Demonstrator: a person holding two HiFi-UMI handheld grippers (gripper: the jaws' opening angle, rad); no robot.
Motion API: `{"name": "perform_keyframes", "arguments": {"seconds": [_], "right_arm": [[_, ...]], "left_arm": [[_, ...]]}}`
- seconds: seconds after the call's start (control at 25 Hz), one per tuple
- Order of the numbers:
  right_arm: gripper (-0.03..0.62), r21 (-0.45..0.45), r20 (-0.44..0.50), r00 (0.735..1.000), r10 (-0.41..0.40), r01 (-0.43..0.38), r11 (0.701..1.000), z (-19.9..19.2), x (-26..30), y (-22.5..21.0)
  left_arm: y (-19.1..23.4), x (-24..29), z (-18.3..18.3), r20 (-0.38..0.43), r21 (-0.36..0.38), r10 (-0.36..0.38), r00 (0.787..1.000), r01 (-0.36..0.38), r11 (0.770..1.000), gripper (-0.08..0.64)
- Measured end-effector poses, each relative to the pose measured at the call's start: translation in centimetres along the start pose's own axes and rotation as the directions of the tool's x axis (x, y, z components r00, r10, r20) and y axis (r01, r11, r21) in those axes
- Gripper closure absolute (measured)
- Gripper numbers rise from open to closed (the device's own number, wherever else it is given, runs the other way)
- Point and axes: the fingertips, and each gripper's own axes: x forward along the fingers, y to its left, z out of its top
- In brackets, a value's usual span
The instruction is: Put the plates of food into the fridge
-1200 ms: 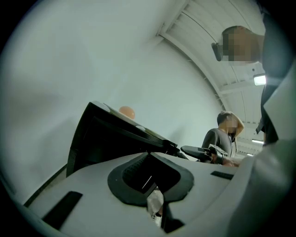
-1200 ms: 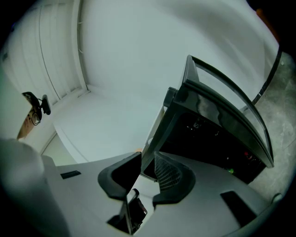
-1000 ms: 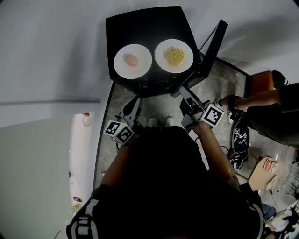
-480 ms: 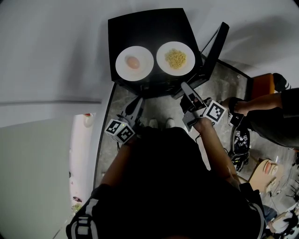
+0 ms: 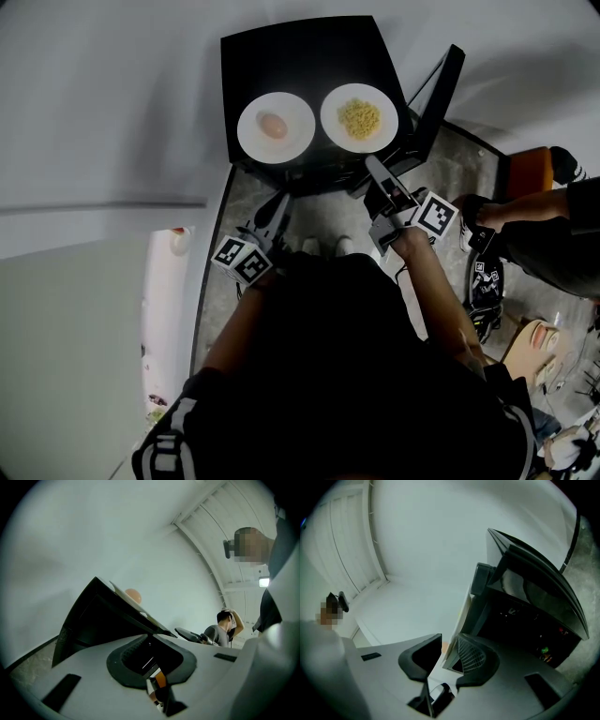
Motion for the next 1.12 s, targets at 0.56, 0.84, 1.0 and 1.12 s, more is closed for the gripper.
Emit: {"name": "perform_keyframes", "arguments": {"seconds": [0.56, 0.84, 1.0, 1.12], "right_arm": [[0.494, 0.055, 0.021, 1.0, -0.021, 0.02, 0.998, 0.2, 0.9, -0.5], [0.492, 0.094, 0.037, 0.999, -0.02, 0.016, 0.995, 0.7, 1.2, -0.9], [0.491, 0.132, 0.065, 0.997, -0.029, 0.02, 0.991, 1.2, 1.3, -1.4], [0.488, 0.18, 0.091, 0.995, -0.032, 0.015, 0.983, 1.7, 1.4, -1.9]], "left_arm": [[-0.4, 0.0, 0.5, -0.012, -0.037, -0.019, 1.0, 0.018, 0.999, 0.532], [0.0, -0.2, -0.2, -0.023, -0.064, -0.029, 0.999, 0.027, 0.998, 0.457], [0.2, -0.3, -0.2, -0.022, -0.065, -0.029, 0.999, 0.027, 0.997, 0.457], [0.6, -0.3, -0.4, -0.019, -0.074, -0.023, 1.0, 0.021, 0.997, 0.457]]}}
